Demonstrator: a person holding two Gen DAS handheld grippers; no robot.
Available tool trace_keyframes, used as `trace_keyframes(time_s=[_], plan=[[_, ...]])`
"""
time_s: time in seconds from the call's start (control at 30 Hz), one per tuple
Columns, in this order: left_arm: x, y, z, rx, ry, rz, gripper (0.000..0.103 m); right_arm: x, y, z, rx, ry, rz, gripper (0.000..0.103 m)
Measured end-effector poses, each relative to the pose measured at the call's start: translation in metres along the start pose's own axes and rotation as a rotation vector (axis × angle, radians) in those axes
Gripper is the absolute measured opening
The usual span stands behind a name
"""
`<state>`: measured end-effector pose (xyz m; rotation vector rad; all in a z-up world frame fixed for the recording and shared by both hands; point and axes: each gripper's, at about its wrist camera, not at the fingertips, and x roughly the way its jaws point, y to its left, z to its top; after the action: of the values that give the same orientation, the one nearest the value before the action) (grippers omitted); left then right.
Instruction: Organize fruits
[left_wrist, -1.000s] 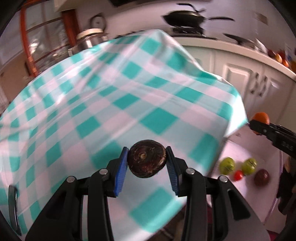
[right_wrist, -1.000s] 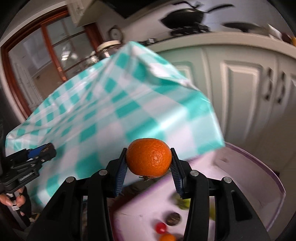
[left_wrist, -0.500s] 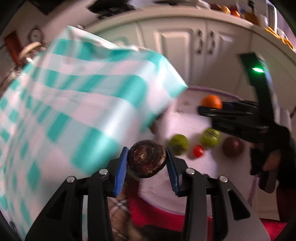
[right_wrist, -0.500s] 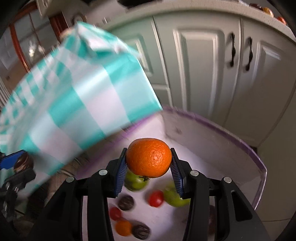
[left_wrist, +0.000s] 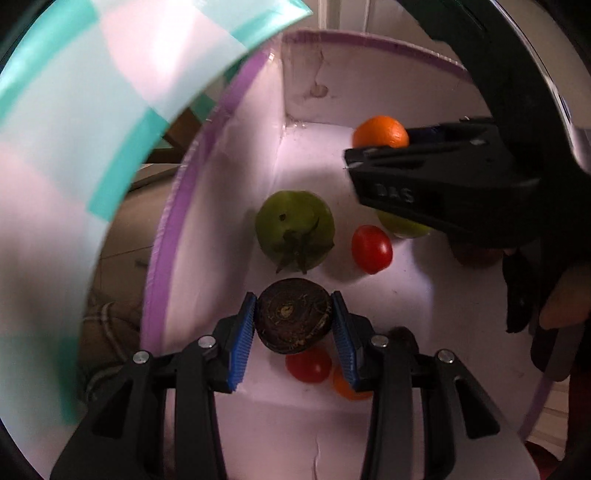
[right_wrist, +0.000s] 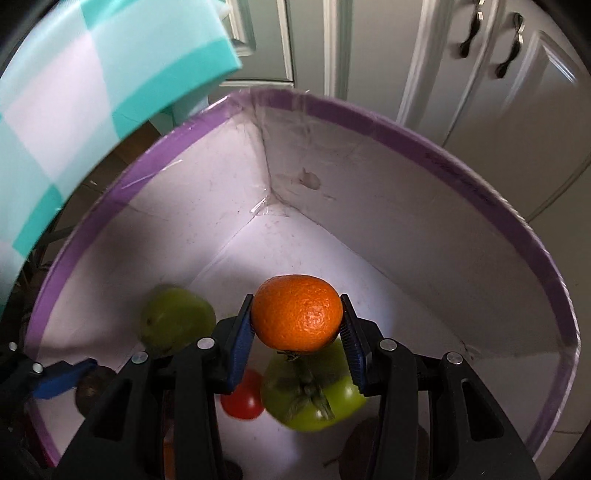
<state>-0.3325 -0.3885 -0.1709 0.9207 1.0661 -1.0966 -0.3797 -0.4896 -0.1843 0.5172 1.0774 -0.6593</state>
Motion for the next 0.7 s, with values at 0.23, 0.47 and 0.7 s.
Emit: trace_keyframes(time_s=[0.23, 0.47, 0.7], plan=[[0.003, 0.003, -0.004, 0.008, -0.036, -0.016, 0.046, 0.024, 0.011, -0.003, -0.015, 0.034, 0.01, 0.048], [-0.027, -0.012, -0.017, 0.084, -0.133, 0.082, 0.085, -0.022, -0.007, -0.017, 0.038, -0.06, 0.04, 0.081], [-0.056, -0.013, -0.022, 0.067, -0.19, 0.048, 0.099, -0.066, -0.026, -0.026, -0.016, -0.077, -0.009, 0.087]])
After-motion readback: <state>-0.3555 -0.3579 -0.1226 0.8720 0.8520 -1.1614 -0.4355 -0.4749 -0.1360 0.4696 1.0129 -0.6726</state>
